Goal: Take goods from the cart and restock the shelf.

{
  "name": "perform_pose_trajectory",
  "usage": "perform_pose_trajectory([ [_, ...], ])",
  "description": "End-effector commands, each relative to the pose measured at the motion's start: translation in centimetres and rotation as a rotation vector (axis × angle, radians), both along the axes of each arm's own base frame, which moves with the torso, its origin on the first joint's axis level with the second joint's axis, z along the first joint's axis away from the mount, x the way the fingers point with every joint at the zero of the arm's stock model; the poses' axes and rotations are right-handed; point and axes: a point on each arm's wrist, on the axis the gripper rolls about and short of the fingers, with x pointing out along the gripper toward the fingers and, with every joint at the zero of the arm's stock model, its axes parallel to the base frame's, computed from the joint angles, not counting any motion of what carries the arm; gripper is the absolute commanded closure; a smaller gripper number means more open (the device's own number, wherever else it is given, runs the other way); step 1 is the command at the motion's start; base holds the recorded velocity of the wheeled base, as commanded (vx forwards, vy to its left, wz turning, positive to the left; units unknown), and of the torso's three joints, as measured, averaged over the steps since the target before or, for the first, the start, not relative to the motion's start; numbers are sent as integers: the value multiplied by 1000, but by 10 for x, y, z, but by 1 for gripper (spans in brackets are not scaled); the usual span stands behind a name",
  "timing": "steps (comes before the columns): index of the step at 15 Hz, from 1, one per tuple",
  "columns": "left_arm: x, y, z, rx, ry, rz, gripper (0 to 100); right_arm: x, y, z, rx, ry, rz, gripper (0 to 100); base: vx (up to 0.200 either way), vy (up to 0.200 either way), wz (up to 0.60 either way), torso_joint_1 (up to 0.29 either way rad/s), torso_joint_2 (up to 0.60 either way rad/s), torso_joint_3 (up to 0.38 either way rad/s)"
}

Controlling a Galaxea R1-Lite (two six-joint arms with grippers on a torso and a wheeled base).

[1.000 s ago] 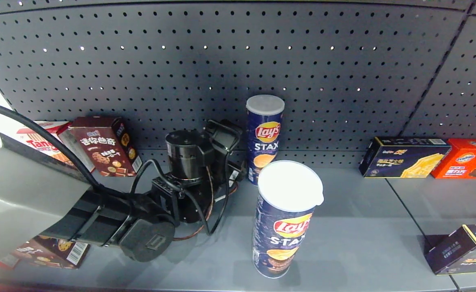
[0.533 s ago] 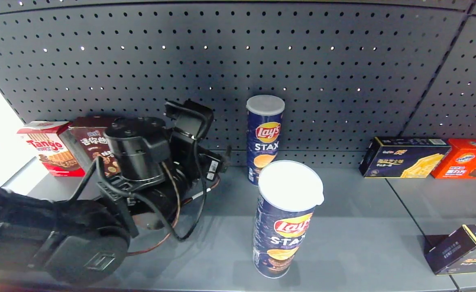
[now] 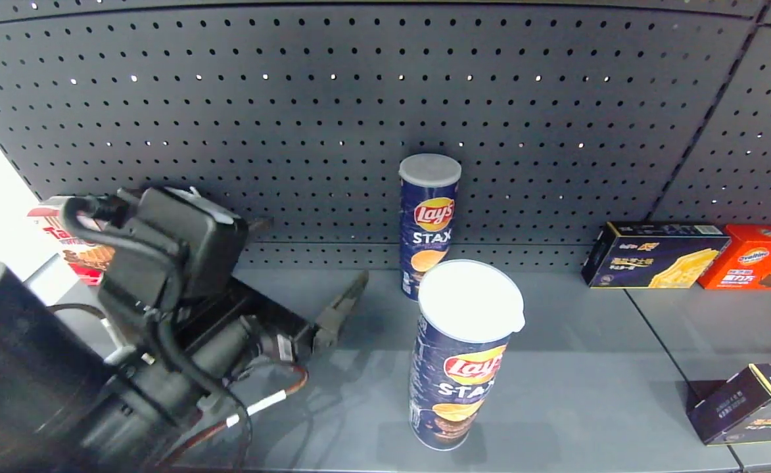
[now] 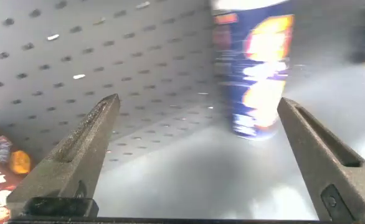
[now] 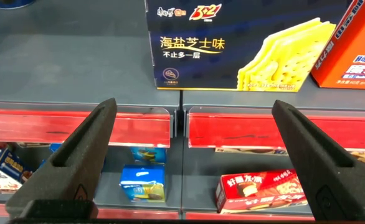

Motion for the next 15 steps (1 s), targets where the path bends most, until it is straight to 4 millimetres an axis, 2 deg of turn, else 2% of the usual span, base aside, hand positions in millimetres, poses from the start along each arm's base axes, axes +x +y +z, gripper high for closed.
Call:
perform_pose_trajectory([
  [1, -53, 10, 4, -32, -31, -186, 0, 0, 0, 0, 0, -1, 1, 0, 0, 0, 0, 0, 0, 0],
  [2, -68, 12, 0, -30, -26, -248, 0, 0, 0, 0, 0, 0, 1, 0, 0, 0, 0, 0, 0, 0],
  [3, -75, 20, -9, -8, -10, -262, 0, 0, 0, 0, 0, -1, 1, 0, 0, 0, 0, 0, 0, 0],
  [5, -90, 48, -32, 42, 21, -263, 0, 0, 0, 0, 0, 0, 1, 0, 0, 0, 0, 0, 0, 0],
  [6, -100, 70, -52, 84, 30, -247, 0, 0, 0, 0, 0, -1, 1, 0, 0, 0, 0, 0, 0, 0],
  [9, -107, 92, -57, 107, 39, -191, 0, 0, 0, 0, 0, -1, 1, 0, 0, 0, 0, 0, 0, 0],
  [15, -132, 138, -88, 213, 145, -130, 0, 0, 0, 0, 0, -1, 1, 0, 0, 0, 0, 0, 0, 0],
])
